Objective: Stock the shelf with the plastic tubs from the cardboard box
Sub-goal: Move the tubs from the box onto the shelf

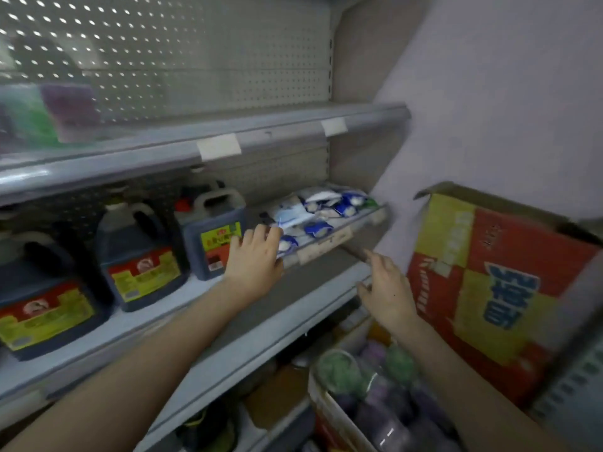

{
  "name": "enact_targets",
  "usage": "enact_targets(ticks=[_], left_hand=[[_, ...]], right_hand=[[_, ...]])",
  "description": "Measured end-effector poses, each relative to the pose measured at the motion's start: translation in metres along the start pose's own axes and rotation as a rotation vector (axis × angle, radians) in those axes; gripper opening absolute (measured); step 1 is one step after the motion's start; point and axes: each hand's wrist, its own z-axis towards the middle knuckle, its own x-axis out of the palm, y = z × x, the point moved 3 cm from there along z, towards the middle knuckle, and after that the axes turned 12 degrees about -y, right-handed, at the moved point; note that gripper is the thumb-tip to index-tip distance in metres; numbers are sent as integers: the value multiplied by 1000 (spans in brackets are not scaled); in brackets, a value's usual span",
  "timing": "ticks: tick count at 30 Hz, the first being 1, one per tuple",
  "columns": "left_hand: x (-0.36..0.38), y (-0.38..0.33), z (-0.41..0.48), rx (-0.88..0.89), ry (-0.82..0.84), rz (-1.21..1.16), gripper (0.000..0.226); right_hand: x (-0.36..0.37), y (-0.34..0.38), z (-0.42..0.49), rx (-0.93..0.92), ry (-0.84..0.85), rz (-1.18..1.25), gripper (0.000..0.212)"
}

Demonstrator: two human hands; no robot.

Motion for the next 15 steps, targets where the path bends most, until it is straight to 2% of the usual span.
enact_targets(ticks=[8, 15], left_hand=[[103, -82, -26, 171, 284, -72, 45], [190, -131, -51, 338, 456, -111, 46]], right_hand=[[19, -104, -70, 208, 62, -182, 57], [42, -165, -119, 475, 155, -208, 50]])
